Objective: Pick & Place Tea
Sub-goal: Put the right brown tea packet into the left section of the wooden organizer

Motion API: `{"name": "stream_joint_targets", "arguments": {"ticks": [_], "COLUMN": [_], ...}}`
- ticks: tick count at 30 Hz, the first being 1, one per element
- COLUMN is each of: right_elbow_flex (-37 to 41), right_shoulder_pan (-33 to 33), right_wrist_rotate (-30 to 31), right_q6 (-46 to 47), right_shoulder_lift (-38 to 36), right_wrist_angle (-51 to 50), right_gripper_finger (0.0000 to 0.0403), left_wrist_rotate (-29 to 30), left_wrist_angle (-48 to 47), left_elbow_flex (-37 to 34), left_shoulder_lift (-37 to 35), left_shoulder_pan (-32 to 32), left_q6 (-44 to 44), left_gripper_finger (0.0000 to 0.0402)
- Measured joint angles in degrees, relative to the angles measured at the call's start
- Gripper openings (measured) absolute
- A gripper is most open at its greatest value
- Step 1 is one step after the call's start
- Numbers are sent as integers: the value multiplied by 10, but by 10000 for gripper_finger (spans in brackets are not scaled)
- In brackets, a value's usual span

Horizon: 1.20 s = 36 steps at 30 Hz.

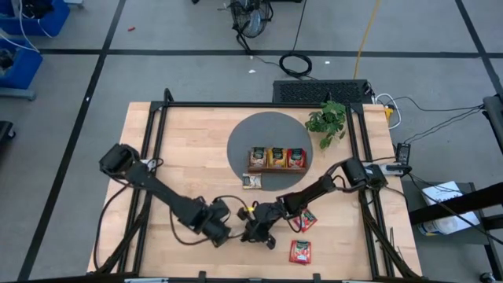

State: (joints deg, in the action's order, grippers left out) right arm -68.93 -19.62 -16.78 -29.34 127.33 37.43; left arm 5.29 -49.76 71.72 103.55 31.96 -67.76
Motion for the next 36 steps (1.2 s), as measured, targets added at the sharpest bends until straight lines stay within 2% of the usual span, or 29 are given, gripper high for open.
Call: {"name": "stream_joint_targets", "arguments": {"ticks": [7,10,13,19,29,36], "right_elbow_flex": [-9,-14,-18,-19,-22,-48], "right_shoulder_pan": [-9,-9,-9,-2,20,22], "right_wrist_rotate": [-1,-2,-1,-16,-65,-75], "right_q6": [-30,-44,-53,-58,-15,-12], "right_shoulder_lift": [-1,-1,-1,-1,28,33], "right_wrist_angle": [0,0,0,-3,44,0], "right_gripper_finger": [0,0,0,0,0,0], "left_wrist_rotate": [-66,-105,-149,-193,-209,-203], "left_wrist_angle": [10,62,139,233,278,284], "left_elbow_flex": [-16,-46,-91,-152,-150,-151], "left_shoulder_lift": [-1,-1,-1,-5,-6,-5], "left_shoulder_pan": [-40,-54,-64,-77,-79,-79], "left_q6": [27,37,38,25,27,34], "left_gripper_finger": [220,265,288,283,241,211]}}
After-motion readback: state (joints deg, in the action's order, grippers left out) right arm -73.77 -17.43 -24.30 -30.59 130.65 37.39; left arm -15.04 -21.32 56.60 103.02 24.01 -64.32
